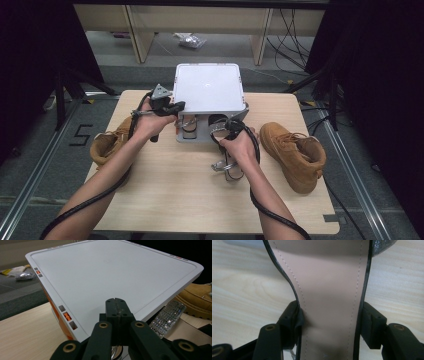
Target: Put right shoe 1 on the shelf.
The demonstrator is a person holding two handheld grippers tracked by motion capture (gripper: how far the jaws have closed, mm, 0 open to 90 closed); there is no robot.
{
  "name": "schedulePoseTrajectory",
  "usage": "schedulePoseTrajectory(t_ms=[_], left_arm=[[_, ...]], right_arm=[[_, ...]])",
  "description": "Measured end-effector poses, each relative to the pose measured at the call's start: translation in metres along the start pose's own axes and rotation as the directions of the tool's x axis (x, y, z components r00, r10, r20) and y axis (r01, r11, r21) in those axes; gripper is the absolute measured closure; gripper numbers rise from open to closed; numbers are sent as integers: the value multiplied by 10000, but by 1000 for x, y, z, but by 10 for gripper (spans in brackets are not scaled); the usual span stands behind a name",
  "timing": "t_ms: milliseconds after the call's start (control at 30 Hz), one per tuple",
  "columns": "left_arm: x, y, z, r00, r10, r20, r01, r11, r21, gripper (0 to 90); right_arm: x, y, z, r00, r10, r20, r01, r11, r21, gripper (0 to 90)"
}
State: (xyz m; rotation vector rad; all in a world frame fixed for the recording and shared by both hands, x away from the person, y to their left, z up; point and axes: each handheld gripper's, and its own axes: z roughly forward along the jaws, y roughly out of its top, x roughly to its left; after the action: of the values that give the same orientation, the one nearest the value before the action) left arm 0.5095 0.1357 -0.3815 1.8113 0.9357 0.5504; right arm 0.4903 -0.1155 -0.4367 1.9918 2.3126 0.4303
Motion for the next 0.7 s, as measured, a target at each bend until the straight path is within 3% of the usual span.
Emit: schedulePoseTrajectory(t_ms=[200,300,400,533,567,600,633,667,700], left_arm=[[0,-1,0,10000,-48,-3,48,10000,-35,895],[0,0,0,10000,-4,7,4,10000,-15,896],[0,-1,0,10000,-12,-8,12,10000,-35,895],[0,-1,0,10000,-9,-15,9,10000,-35,896],[0,-1,0,10000,-32,-20,32,10000,-37,895],[0,-1,0,10000,-26,-16,26,10000,-31,896],[0,-1,0,10000,-20,-15,20,10000,-31,895],[0,-1,0,10000,-19,-15,19,10000,-25,896],[0,-1,0,10000,-21,-13,21,10000,-20,895]], right_arm=[[6,5,11,9996,235,169,-235,9997,-30,424],[7,6,15,9998,74,193,-72,9999,-120,424],[10,6,21,9989,353,297,-344,9990,-285,424],[9,6,28,9988,-16,485,38,9990,-447,423],[12,6,30,9978,590,309,-579,9976,-378,423],[10,7,30,9988,92,486,-73,9992,-385,423],[11,7,31,9991,394,134,-392,9990,-193,423],[15,7,34,9953,864,446,-852,9960,-278,423],[15,7,34,9962,776,391,-772,9969,-134,422]])
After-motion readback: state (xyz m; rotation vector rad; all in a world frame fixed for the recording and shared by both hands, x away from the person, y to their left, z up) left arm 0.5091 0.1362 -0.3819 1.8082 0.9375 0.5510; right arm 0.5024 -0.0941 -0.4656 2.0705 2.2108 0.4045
